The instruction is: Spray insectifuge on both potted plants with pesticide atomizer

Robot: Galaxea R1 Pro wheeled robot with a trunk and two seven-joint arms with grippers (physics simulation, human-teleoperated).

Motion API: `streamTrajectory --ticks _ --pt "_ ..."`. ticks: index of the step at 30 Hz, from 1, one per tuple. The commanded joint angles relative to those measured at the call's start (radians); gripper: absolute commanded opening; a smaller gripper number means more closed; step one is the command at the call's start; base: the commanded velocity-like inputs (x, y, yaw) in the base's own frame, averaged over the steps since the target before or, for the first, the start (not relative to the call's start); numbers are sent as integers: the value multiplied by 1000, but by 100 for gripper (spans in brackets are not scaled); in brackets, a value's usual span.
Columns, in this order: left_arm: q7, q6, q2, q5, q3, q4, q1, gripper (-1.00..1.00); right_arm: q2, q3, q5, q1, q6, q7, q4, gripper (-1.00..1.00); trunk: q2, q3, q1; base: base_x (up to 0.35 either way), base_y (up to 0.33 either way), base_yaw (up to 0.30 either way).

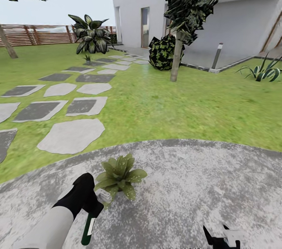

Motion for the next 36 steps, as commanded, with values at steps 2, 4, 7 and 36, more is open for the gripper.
streamTrajectory --ticks 2,4,7,36 --pt "-10 4 0 -9 2 -2 1 -100 0 -9 5 -1 -3 8 0 100 0 -1 0 -52 218 -294" --pt "-10 5 1 -9 2 -2 2 -100 0 -9 5 -1 -3 8 10 100 0 -1 0 -110 269 -294" --pt "-10 5 1 -9 4 -2 2 -100 0 -9 5 -1 -3 8 19 100 0 -1 0 -43 296 -222" --pt "-10 4 1 -9 2 3 3 -100 0 -9 5 -1 -3 8 20 100 0 -1 0 -1 307 -226"
